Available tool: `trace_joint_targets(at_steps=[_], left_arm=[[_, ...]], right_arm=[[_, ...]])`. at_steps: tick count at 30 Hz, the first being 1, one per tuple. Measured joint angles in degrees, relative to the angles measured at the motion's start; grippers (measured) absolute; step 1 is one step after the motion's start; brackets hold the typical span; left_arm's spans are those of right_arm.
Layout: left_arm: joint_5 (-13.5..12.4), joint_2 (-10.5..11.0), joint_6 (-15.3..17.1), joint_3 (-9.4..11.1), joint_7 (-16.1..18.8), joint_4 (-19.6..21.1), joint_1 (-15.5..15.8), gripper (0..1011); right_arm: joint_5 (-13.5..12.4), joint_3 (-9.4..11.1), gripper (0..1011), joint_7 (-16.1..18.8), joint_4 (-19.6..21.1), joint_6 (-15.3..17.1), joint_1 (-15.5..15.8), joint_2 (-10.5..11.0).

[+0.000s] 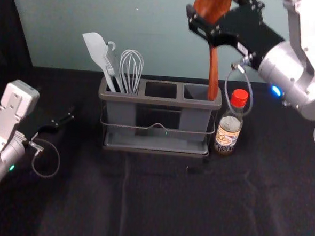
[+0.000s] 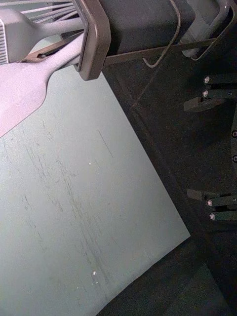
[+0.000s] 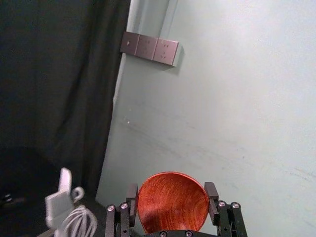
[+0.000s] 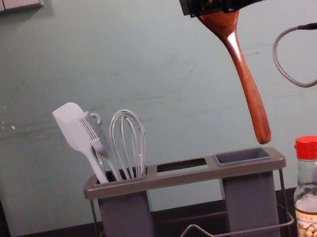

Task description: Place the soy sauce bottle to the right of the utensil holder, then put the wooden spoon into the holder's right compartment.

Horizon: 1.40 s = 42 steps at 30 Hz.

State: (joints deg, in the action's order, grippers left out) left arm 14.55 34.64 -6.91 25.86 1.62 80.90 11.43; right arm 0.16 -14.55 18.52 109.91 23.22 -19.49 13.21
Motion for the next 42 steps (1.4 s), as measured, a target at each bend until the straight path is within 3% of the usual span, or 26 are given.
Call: trace_joint_targets(at_steps=[6,14,26,42], left_arm=[[0.00,0.00,0.00,0.00,0.00,0.00,0.00,1000],[0.00,0.00,0.00,0.00,0.00,0.00,0.00,1000],[0.00,0.00,0.00,0.00,0.00,0.00,0.00,1000],[0.00,0.00,0.00,0.00,0.00,0.00,0.00,1000]], right_arm=[[-0.56,-0.78,836,-0.49,-6.42,-2.03,-4.88,-0.70],[-1.38,-1.48,836,-1.34,-11.05,-4.30,-7.00,-1.67],[-1.86,-3.25,836,-2.08,-15.93,-8.03,-6.88,-2.06],[-2.12,-4.47,836,-2.76,-19.82,-11.01,-3.38,-1.90]])
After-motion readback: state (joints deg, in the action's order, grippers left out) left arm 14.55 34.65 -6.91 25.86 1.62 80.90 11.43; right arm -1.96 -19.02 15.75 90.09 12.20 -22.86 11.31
